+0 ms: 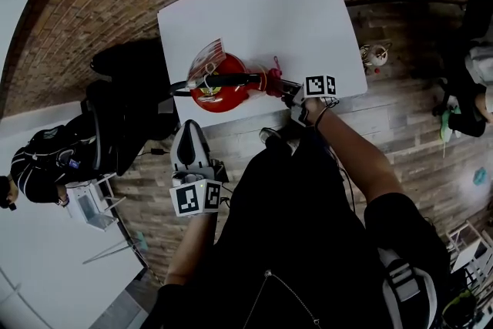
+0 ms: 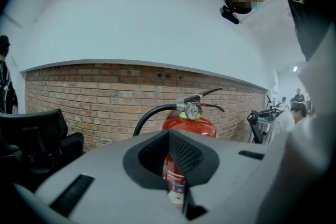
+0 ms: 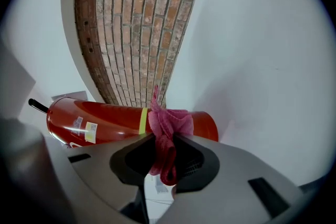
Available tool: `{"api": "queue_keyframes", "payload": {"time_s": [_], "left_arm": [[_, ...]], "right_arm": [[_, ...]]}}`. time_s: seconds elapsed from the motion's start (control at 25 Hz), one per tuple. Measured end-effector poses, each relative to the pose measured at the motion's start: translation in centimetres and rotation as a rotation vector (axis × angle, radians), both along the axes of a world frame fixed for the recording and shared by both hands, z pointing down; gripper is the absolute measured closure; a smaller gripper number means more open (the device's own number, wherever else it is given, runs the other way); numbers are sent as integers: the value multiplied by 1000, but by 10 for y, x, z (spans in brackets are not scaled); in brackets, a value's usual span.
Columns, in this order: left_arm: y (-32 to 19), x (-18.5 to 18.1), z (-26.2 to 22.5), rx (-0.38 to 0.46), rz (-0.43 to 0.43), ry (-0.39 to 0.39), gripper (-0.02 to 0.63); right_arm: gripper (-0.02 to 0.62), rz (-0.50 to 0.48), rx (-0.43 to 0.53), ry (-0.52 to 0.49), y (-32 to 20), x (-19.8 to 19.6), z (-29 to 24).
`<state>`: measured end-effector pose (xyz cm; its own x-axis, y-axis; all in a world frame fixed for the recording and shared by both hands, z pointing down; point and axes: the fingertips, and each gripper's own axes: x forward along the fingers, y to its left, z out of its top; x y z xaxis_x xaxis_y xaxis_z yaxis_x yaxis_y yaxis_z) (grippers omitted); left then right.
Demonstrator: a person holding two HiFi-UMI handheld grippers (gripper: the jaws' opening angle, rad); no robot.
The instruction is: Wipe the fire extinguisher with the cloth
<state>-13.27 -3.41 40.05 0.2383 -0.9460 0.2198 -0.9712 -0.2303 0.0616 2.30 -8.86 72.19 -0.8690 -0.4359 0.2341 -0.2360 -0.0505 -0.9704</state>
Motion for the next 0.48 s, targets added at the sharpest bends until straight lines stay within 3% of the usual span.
{"api": "queue_keyframes", "payload": {"time_s": [0.48], "left_arm": [[-3, 5, -8, 26, 6, 28, 576]], "right_arm": [[495, 11, 29, -49, -1, 2, -52]]}}
